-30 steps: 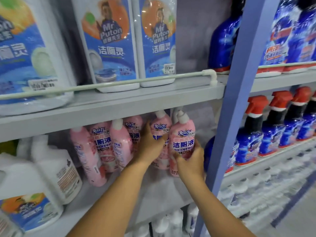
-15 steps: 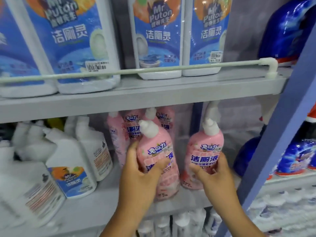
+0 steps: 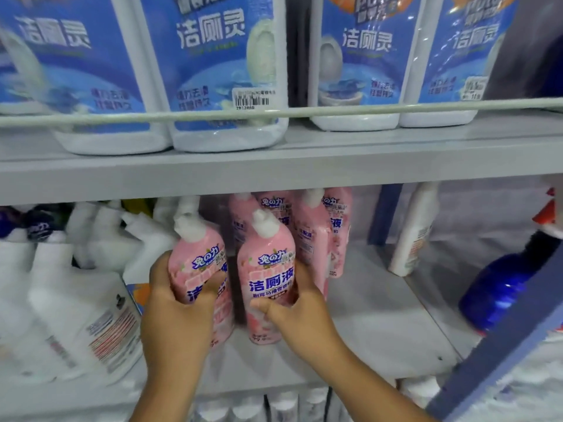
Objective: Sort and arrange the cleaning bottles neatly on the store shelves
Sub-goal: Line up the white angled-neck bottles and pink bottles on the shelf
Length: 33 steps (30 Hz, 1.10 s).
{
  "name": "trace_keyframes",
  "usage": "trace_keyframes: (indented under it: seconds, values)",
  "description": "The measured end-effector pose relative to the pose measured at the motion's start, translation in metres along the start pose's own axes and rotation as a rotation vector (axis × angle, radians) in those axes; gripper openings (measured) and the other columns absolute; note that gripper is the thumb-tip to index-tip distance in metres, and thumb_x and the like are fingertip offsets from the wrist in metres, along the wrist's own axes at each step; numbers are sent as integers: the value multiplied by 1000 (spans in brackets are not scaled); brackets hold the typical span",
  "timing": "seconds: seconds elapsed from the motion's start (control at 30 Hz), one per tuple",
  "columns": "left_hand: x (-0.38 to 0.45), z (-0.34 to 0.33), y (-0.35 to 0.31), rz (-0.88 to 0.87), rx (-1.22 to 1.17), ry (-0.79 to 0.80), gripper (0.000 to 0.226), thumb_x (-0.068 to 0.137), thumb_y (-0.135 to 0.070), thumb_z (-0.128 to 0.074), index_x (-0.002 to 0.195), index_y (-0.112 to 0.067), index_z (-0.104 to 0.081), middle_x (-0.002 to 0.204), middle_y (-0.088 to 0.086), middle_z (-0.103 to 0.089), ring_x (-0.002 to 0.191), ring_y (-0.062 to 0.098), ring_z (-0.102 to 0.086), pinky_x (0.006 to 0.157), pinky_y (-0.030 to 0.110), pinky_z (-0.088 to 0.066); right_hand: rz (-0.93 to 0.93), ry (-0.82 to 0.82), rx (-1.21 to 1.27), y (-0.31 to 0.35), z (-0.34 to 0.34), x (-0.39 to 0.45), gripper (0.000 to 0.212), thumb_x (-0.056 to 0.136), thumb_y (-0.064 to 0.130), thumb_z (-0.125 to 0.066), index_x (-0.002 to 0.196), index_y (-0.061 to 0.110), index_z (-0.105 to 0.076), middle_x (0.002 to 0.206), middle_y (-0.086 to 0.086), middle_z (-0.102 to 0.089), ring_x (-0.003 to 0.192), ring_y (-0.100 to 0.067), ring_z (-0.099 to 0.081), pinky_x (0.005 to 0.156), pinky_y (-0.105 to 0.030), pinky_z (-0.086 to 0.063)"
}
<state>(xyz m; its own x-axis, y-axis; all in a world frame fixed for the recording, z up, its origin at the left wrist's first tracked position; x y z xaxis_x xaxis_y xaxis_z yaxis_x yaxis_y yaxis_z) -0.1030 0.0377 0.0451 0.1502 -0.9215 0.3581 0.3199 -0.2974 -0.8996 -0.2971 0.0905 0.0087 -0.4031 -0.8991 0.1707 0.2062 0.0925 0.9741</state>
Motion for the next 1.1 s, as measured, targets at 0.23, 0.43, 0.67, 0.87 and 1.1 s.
trace_keyframes:
  seconds: [0.23, 0.43, 0.67, 0.87, 1.1]
  values:
    - [-1, -2, 24, 1, -111, 2, 49, 79, -26, -85, 123, -20, -63, 115, 7, -70, 93, 19, -71, 72, 19, -56, 18, 14, -13, 7, 27, -11, 51, 77, 16, -87, 117, 35, -62, 107, 24, -72, 100, 7, -67, 86, -10, -50]
    - [-11, -2, 35, 16, -48, 29, 60, 58, -71, -69, 111, -43, -63, 96, -1, -74, 87, 25, -71, 79, 37, -58, 60, -739, -102, 8, 179, 17, 36, 88, 25, -77, 118, 18, -58, 115, 0, -63, 101, -13, -64, 87, -20, -53]
    - [-4, -8, 40, 66, -62, 148, 61, 54, -67, -78, 110, -47, -62, 95, -15, -75, 93, 17, -71, 90, 39, -55, -162, -769, -135, -34, 238, 101, 121, 72, 45, -89, 162, 22, -10, 163, -7, -22, 146, -31, -34, 117, -49, -37]
    - [0, -10, 38, 60, -48, 219, 40, 75, -30, -87, 94, -54, -62, 90, -19, -72, 90, 11, -69, 83, 36, -48, -117, -725, -64, -50, 237, 112, 95, 74, 27, -85, 149, 34, -27, 132, 2, -50, 120, -30, -56, 93, -42, -52]
    - [-7, -23, 38, 47, -87, 273, 35, 80, -38, -83, 108, -49, -64, 99, -20, -76, 92, 4, -72, 82, 38, -56, 39, -623, -178, -23, 175, 64, 65, 68, 11, -82, 122, 18, -48, 108, -5, -62, 92, -25, -64, 75, -42, -59]
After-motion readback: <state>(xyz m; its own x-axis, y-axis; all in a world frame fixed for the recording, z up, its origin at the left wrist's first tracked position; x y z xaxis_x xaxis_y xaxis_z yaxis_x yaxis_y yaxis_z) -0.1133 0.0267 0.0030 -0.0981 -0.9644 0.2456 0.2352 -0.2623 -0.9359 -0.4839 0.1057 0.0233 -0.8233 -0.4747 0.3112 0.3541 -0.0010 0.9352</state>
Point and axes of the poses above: each hand's wrist, its own x-axis towards the middle knuckle, its own z-axis out of the back of the hand, y = z × x, the point moved 6 cm from there along x, towards the middle knuckle
